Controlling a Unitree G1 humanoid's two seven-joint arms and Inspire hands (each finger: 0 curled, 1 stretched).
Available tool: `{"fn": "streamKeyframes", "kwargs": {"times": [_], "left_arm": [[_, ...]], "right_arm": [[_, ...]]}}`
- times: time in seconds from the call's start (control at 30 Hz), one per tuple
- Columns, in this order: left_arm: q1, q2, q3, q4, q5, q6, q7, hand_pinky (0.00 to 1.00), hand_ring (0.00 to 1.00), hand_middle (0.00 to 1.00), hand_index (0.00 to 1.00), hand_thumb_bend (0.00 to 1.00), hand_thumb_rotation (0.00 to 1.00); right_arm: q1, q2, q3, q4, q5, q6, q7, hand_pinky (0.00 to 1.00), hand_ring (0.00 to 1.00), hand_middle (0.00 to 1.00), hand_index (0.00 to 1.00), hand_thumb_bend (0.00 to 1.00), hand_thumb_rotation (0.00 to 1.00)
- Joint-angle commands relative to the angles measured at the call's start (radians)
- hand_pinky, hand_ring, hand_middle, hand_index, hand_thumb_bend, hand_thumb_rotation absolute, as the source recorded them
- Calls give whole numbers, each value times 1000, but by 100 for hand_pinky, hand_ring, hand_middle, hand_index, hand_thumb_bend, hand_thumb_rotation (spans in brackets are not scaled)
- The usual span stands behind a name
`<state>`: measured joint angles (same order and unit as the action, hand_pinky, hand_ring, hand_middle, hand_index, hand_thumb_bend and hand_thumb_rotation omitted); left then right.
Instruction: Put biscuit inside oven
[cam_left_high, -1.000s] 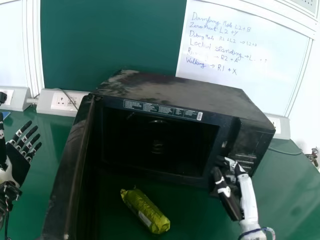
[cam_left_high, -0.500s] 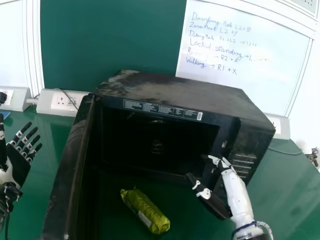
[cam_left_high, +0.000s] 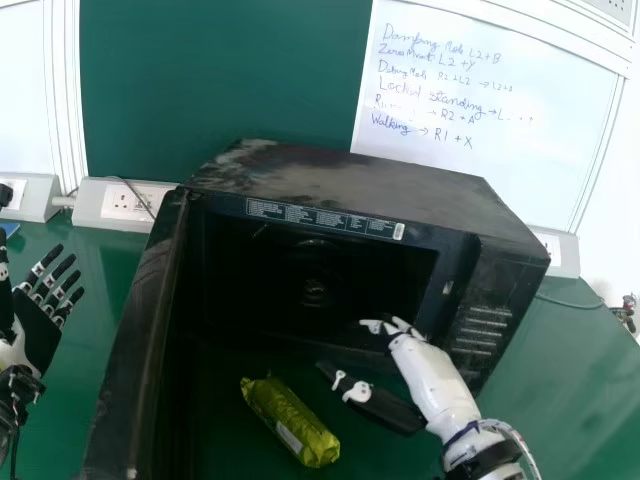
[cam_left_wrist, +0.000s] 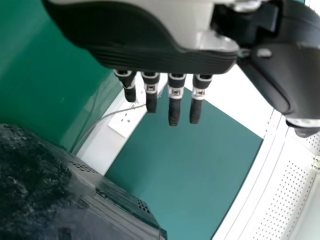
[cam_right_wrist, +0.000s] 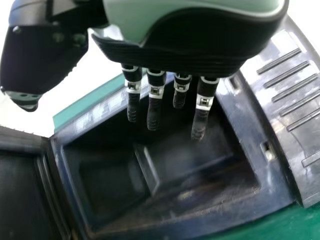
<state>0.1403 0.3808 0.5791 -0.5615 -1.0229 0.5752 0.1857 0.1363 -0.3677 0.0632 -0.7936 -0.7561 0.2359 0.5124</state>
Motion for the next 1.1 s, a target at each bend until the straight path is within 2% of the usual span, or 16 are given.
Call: {"fn": "streamKeyframes", "kwargs": {"times": [0.0, 0.13, 0.3, 0.5, 0.67, 0.9, 1.07], "left_arm": [[0, -10, -5, -17, 4, -4, 11, 100, 98, 92, 92, 26, 23], [4, -10, -7, -27, 10, -5, 10, 100, 98, 92, 91, 26, 26], [7, -15, -7, -29, 9, -13, -6, 100, 99, 92, 92, 26, 26], [4, -20, -8, -31, 8, -12, 3, 100, 99, 93, 93, 25, 25], [1, -17, -7, -41, 5, -4, 19, 100, 98, 92, 93, 26, 25], [-1, -22, -9, -38, -4, -13, 11, 100, 97, 91, 91, 27, 24], [-1, -20, -10, -45, -6, -11, 14, 100, 96, 90, 91, 27, 24]], "right_arm": [[-43, -24, 14, -30, -15, 28, 62, 72, 79, 81, 86, 92, 66], [-90, -39, 32, -63, -31, 90, 166, 70, 79, 81, 86, 93, 65], [-150, -54, 57, -93, -64, 164, 287, 72, 81, 81, 86, 92, 61], [-216, -70, 91, -105, -103, 211, 394, 74, 82, 82, 85, 91, 58], [-251, -94, 116, -106, -137, 204, 460, 75, 82, 82, 85, 92, 62], [-301, -100, 145, -112, -193, 219, 560, 73, 80, 81, 85, 92, 61], [-348, -111, 181, -103, -271, 185, 625, 70, 78, 79, 83, 91, 64]]}}
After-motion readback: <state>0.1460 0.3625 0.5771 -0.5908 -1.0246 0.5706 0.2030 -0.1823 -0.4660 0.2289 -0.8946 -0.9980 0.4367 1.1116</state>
